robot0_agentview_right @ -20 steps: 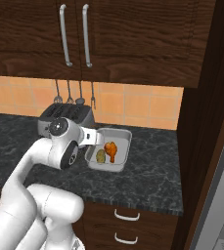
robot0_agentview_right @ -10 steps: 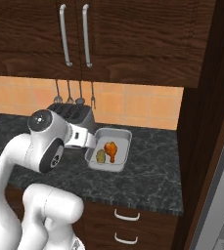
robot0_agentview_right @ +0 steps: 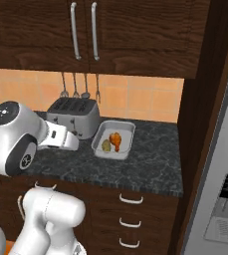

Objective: Place one potato and one chicken drumstick in each tupperware on the nearby counter, to pack two identical lunches.

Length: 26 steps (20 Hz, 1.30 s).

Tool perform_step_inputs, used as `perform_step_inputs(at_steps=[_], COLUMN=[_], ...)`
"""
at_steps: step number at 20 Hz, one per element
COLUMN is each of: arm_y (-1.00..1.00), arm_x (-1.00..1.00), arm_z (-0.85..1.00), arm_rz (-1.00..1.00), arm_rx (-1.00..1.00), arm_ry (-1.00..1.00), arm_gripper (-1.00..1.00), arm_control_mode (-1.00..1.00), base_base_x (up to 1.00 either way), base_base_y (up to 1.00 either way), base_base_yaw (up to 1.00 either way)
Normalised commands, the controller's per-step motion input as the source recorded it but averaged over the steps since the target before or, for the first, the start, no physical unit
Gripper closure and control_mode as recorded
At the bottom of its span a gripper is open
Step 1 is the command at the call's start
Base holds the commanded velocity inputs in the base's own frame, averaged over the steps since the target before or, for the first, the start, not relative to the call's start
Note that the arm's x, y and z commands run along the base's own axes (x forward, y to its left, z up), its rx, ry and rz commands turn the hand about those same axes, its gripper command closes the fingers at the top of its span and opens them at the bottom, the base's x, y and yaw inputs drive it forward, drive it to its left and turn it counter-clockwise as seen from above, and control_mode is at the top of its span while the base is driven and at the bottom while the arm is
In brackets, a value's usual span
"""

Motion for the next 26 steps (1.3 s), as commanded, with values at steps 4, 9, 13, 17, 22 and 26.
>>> perform_step_inputs(at_steps=[4, 9, 13, 17, 22, 26], arm_y=[0.0, 0.0, 0.0, 0.0, 0.0, 0.0], arm_x=[0.0, 0.0, 0.0, 0.0, 0.0, 0.0], arm_z=[0.0, 0.0, 0.0, 0.0, 0.0, 0.0], arm_rz=[0.0, 0.0, 0.0, 0.0, 0.0, 0.0], arm_rx=[0.0, 0.0, 0.0, 0.0, 0.0, 0.0], arm_ry=[0.0, 0.0, 0.0, 0.0, 0.0, 0.0], arm_gripper=[-1.0, -1.0, -1.0, -1.0, -1.0, -1.0], arm_control_mode=[1.0, 1.0, 1.0, 1.0, 1.0, 1.0], base_base_x=[-0.19, -0.24, -0.02, 0.0, 0.0, 0.01], base_base_y=[-0.97, -1.0, -1.0, -1.0, -1.0, -1.0], base_base_yaw=[-0.15, -0.1, -0.08, -0.05, -0.03, -0.02])
